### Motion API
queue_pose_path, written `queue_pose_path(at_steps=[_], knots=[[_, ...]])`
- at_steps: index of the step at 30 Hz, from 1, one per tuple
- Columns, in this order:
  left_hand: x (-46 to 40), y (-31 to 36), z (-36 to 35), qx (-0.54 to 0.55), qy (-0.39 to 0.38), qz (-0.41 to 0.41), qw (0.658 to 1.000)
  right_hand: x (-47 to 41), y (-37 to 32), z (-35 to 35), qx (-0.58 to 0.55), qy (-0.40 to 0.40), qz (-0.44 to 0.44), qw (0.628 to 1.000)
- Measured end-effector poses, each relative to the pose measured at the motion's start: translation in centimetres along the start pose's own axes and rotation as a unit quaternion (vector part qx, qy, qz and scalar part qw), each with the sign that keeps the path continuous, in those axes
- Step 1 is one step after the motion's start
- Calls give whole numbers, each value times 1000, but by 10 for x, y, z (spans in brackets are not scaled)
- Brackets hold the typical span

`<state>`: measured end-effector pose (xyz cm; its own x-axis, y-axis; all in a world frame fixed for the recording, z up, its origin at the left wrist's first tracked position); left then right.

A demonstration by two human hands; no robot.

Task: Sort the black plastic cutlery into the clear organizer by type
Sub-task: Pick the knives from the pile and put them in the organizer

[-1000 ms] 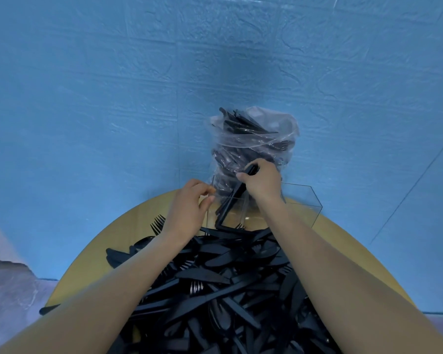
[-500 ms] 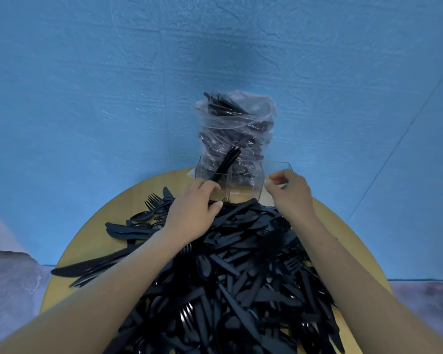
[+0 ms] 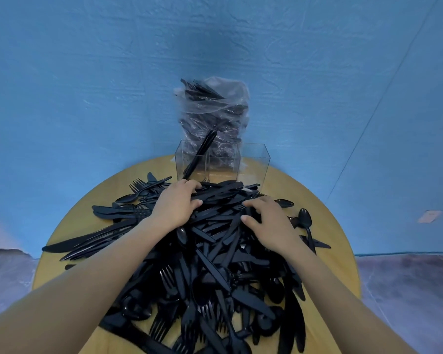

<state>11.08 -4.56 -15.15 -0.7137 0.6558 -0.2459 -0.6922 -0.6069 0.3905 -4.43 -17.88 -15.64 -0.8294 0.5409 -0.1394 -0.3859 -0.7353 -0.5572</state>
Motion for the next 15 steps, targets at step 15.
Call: queue_pose_path(at_steps=[15], knots=[[-1, 4, 15, 64, 44, 14, 997, -20, -11, -3, -61, 2, -63, 996]])
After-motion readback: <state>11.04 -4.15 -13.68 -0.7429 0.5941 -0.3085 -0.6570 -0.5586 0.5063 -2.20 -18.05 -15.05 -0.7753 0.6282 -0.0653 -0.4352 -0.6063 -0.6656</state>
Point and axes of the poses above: each hand's wrist, its own x-axis away from the middle knuckle, its own z-axis out of the back of the hand, y = z × x, the point moved 3 cm from there along -x, towards the middle knuckle, and after that the axes turned 7 degrees about y, right-handed, at the moved point
